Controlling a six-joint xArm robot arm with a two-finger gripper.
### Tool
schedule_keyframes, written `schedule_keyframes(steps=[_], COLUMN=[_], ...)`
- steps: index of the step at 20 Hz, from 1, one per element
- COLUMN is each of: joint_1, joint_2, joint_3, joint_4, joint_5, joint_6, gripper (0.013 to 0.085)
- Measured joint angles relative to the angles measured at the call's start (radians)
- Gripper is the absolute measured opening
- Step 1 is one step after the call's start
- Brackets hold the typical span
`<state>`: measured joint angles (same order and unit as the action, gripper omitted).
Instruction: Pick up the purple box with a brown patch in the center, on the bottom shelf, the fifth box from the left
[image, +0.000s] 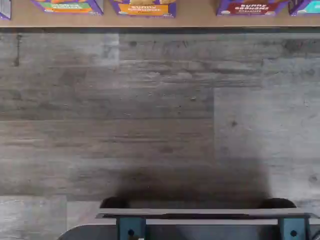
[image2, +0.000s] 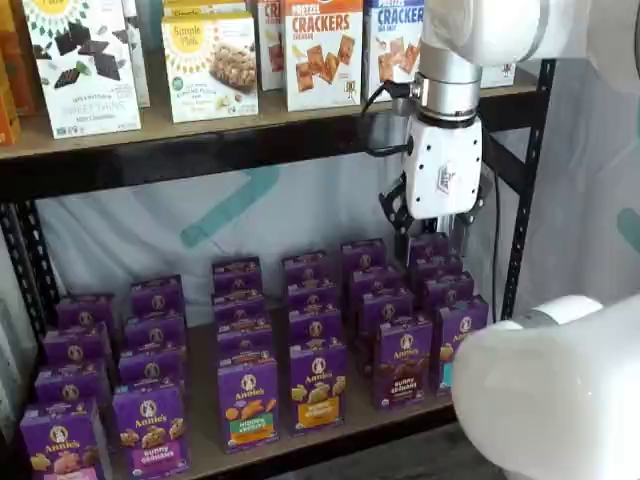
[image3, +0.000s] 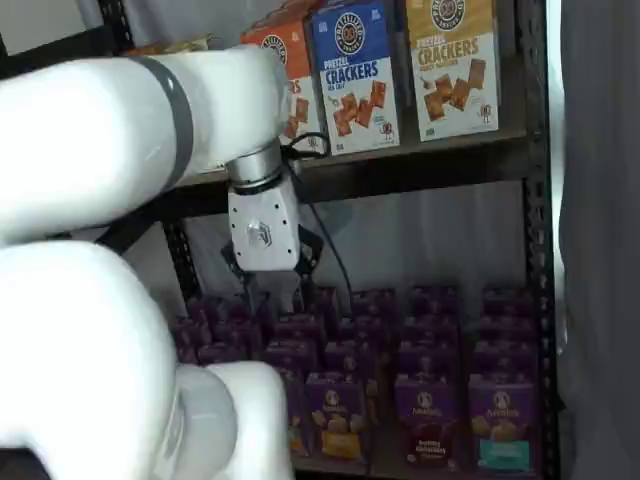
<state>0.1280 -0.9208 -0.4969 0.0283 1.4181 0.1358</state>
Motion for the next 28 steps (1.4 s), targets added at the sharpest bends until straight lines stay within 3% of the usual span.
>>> schedule_keyframes(steps=[4,11,20,28], joint_1=[0.036,0.038,0.021,0.016], joint_2=[0.068,0.072,0.108,0.265], joint_3=[-0.050,-0.023,0.090,0.158], joint_4=[-0.060,-0.072,-0.104,-0.115], joint_5=[0.088,0.055,-0.151,-0.387], joint_6=[0.039,0.045,0.050,0.066], gripper=[0.0850,0.0850,0.0850,0.0850])
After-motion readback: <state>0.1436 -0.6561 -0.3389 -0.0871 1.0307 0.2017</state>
